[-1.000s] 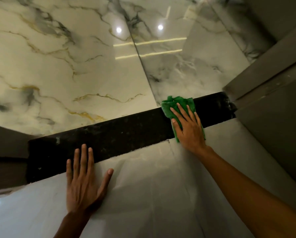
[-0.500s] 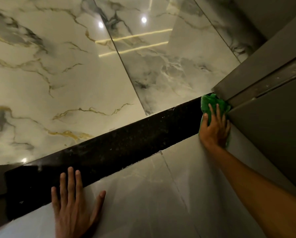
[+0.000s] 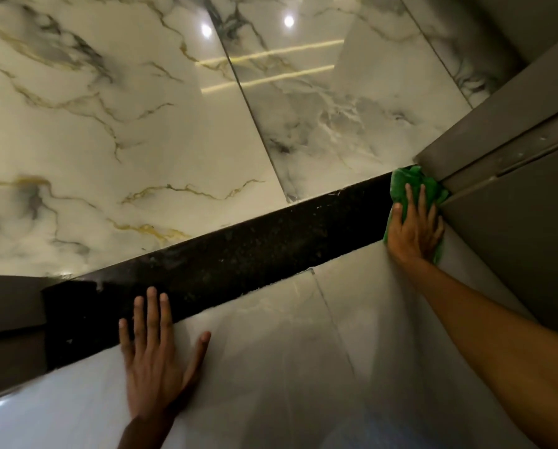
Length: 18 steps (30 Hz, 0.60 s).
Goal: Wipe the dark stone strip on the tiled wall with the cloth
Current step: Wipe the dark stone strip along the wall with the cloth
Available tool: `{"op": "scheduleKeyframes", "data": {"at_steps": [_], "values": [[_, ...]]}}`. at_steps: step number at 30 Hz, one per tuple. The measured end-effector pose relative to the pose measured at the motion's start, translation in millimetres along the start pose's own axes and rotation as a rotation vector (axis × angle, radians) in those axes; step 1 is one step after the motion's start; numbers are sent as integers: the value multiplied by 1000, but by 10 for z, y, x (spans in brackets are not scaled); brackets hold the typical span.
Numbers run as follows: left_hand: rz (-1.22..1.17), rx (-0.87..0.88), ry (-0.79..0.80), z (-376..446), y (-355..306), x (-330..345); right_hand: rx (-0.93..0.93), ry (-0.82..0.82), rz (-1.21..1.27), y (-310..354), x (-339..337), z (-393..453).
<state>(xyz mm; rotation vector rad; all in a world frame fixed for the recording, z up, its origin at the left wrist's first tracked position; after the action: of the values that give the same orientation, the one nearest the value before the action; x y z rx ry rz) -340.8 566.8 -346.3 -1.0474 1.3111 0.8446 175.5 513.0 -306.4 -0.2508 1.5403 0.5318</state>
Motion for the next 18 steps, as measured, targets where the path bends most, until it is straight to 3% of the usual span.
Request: {"op": "scheduleKeyframes", "data": {"at_steps": [10, 18], "values": [[-22, 34, -62, -1, 30, 9, -115, 16, 102, 209, 31, -121], [-142, -14, -100, -45, 20, -95, -375, 52, 82, 907, 144, -646]]}}
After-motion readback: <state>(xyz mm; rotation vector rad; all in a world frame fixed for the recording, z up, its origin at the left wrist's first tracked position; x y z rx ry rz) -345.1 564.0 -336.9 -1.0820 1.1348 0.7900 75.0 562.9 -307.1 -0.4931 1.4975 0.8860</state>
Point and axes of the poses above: each hand's wrist, its own z-axis towards the middle knuckle, its own x-axis out of the palm, y = z × x, the point moved 4 cm from there along z, towards the middle knuckle, and after that the axes turned 4 degrees about -y, right-handed, at the moved point
